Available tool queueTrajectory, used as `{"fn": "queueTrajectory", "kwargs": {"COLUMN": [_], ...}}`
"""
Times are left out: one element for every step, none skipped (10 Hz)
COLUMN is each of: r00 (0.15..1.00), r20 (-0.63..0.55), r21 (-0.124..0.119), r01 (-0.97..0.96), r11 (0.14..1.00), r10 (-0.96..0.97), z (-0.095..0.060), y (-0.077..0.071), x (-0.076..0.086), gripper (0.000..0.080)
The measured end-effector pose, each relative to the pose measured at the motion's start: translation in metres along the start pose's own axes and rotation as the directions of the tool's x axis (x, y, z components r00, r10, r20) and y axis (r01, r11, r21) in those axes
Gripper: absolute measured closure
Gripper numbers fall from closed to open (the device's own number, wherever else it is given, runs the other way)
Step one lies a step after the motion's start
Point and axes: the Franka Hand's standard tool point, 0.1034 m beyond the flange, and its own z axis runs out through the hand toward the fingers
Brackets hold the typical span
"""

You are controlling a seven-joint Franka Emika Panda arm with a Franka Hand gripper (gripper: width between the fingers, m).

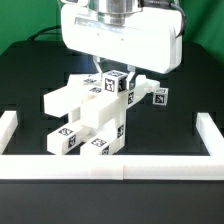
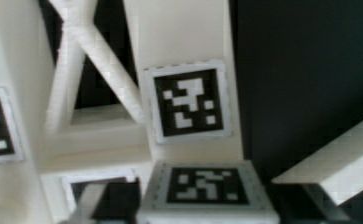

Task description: Assemble chair

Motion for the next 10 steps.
{"fn": "queueTrajectory", "kwargs": {"r00": [1.0, 0.999, 0.994, 0.968, 0.939, 0.899, 0.857, 0.831, 0.769, 0.701], "r20": [0.0, -0.002, -0.007, -0.008, -0.007, -0.006, -0.006, -0.009, -0.01, -0.016], "r21": [0.0, -0.005, -0.017, -0.021, -0.024, -0.028, -0.03, -0.031, -0.034, -0.038], "r01": [0.026, 0.038, 0.112, 0.249, 0.345, 0.437, 0.515, 0.556, 0.639, 0.712], "r11": [1.0, 0.999, 0.994, 0.968, 0.938, 0.899, 0.857, 0.831, 0.769, 0.701], "r10": [-0.026, -0.038, -0.112, -0.249, -0.345, -0.437, -0.516, -0.556, -0.639, -0.713], "z": [0.0, -0.0001, -0.0007, -0.0016, -0.0017, -0.0018, -0.0021, -0.0023, -0.0025, -0.0028], "y": [0.0002, 0.0008, 0.0004, 0.0003, 0.0004, 0.0005, 0.0001, -0.0006, -0.0006, -0.0011], "x": [0.0002, 0.0005, 0.0007, 0.0018, 0.002, 0.0024, 0.0026, 0.0033, 0.0043, 0.0058], "gripper": [0.0299, 0.0299, 0.0184, 0.0157, 0.0151, 0.0151, 0.0151, 0.0151, 0.0151, 0.0151]}}
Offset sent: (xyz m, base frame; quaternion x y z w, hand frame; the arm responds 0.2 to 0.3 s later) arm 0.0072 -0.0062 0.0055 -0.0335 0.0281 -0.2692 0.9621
